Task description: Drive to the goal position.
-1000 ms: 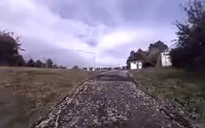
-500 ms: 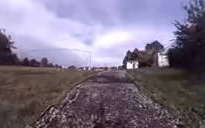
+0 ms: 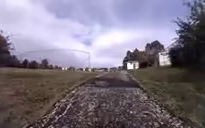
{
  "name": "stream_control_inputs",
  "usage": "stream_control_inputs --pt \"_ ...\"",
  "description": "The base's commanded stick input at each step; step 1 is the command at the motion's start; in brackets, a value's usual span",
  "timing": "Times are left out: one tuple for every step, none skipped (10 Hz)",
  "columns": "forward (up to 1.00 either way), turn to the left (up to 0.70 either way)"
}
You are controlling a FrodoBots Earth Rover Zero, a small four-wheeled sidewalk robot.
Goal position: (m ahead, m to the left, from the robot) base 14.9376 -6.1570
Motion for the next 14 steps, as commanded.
stream_control_inputs --pt "1.0 0.0" --pt "1.0 0.0" --pt "1.0 0.0" --pt "1.0 0.0" --pt "1.0 0.0" --pt "1.0 0.0" --pt "1.0 0.0" --pt "1.0 0.0" --pt "1.0 0.0" --pt "1.0 0.0" --pt "1.0 0.0" --pt "1.0 0.0" --pt "1.0 0.0" --pt "1.0 0.0"
